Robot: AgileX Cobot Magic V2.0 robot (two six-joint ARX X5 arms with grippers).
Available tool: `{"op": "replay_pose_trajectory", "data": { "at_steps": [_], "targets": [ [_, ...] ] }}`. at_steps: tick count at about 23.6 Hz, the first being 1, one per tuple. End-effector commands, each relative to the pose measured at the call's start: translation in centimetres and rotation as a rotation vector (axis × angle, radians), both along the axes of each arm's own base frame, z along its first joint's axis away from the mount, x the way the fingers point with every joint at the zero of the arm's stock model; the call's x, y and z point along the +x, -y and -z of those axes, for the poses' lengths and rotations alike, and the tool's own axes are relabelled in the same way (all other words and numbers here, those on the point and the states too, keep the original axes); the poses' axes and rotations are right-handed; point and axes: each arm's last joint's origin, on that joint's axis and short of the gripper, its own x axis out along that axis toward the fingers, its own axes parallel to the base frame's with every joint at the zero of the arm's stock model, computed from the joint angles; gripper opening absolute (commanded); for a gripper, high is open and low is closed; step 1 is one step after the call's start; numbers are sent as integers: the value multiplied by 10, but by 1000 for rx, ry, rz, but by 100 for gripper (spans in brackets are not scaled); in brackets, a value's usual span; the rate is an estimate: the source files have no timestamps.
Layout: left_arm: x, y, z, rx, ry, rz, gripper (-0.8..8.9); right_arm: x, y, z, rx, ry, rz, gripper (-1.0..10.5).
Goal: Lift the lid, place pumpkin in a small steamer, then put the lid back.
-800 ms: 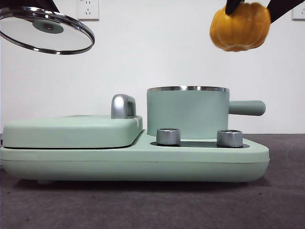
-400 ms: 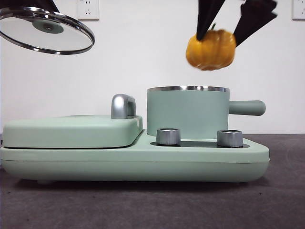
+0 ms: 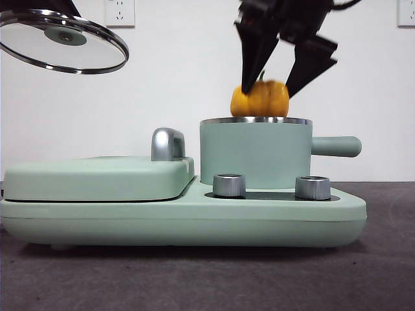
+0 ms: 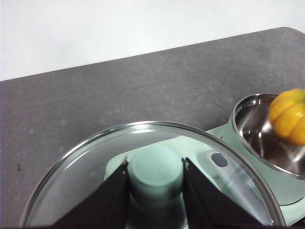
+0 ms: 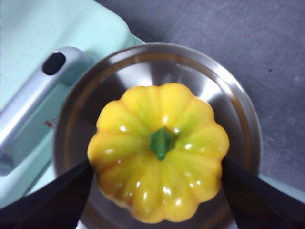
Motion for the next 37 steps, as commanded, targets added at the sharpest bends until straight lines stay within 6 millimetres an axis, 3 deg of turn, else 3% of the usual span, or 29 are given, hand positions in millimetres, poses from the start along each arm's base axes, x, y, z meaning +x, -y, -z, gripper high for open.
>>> {"op": "replay_pose_trajectory", "data": {
  "at_steps": [1,14,18,21,23,26,30,34,37],
  "targets": [
    [1,1,-9,-14,46,0,10,11,-8,9,-11,0,-20,383],
    [2,1,-11,-21,73,0,10,34,-31,61,-67,-86,-59,383],
    [2,1,-11,-21,73,0,10,35,-38,67,-75,-90,-73,385],
    [2,1,-11,-21,73,0,10,33,-42,67,-93,-70,-71,495],
    [2,1,-11,-21,72,0,10,33,-42,66,-92,-70,-71,498],
    [2,1,-11,-20,69,0,10,32,-41,52,-77,-43,-70,516],
    [2,1,-11,-20,69,0,10,19,-33,13,-14,33,-37,504],
    [2,1,-11,-20,69,0,10,-6,-14,-24,23,134,13,480],
    [2,1,-11,-20,68,0,10,-38,7,-28,86,287,51,456]
  ]
}}
